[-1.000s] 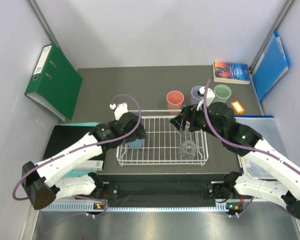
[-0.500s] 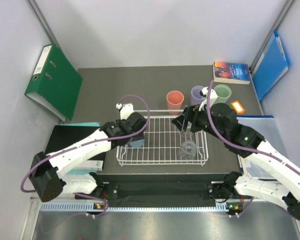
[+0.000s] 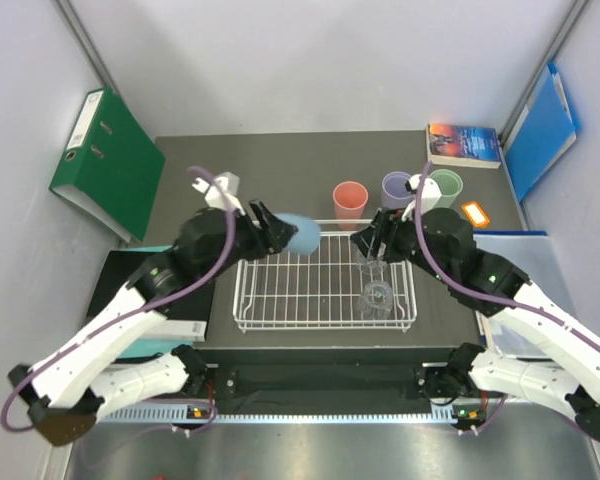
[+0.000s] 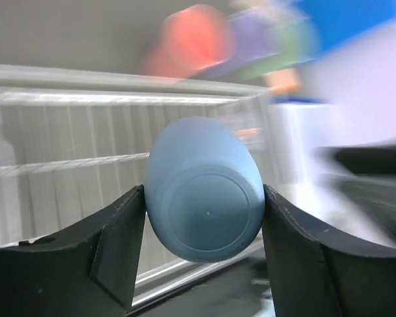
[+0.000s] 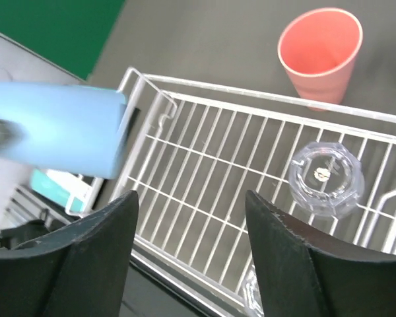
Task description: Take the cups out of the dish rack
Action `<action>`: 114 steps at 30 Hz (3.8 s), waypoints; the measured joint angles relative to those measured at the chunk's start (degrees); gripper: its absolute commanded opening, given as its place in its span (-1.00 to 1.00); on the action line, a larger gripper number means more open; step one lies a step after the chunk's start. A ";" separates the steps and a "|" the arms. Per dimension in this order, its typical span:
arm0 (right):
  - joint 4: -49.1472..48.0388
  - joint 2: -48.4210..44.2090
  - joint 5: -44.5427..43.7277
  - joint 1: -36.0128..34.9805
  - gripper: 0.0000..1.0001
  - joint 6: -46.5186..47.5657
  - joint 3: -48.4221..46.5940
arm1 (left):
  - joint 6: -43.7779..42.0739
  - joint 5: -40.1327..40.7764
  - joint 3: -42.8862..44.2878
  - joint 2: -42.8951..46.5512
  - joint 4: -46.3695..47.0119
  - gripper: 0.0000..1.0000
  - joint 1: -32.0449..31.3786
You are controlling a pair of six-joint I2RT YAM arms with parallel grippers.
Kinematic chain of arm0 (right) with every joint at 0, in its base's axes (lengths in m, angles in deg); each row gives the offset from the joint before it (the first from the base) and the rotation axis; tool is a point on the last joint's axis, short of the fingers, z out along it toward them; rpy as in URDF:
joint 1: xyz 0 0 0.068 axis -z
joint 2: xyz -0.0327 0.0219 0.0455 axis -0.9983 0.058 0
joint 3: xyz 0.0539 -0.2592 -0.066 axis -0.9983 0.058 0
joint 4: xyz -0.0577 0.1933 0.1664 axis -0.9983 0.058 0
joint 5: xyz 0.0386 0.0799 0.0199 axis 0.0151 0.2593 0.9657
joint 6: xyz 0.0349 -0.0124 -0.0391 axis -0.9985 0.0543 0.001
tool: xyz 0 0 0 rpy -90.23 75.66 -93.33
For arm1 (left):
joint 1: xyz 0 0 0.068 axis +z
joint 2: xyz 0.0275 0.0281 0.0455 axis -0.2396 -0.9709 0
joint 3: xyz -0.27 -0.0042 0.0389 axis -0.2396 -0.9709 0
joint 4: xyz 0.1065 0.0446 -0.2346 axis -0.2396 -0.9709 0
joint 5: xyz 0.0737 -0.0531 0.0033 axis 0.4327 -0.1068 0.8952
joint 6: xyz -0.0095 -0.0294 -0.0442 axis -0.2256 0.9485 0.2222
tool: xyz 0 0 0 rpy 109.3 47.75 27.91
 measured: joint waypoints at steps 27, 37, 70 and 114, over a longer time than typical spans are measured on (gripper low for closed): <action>-14.73 -8.96 10.67 -0.44 0.23 -2.71 3.06 | 21.68 -38.05 -17.73 -2.21 48.39 -1.00 7.08; -11.30 -13.18 10.14 -0.44 0.23 -3.41 2.80 | 21.46 -37.77 -17.73 -2.69 50.77 -1.00 7.10; 14.91 41.22 -0.76 -0.52 -1.00 3.04 -58.25 | 3.02 4.74 8.41 -9.75 4.22 0.98 8.41; 32.65 84.74 7.85 6.45 -0.48 -1.81 -76.02 | 2.82 12.61 3.85 -17.27 -12.37 0.98 8.63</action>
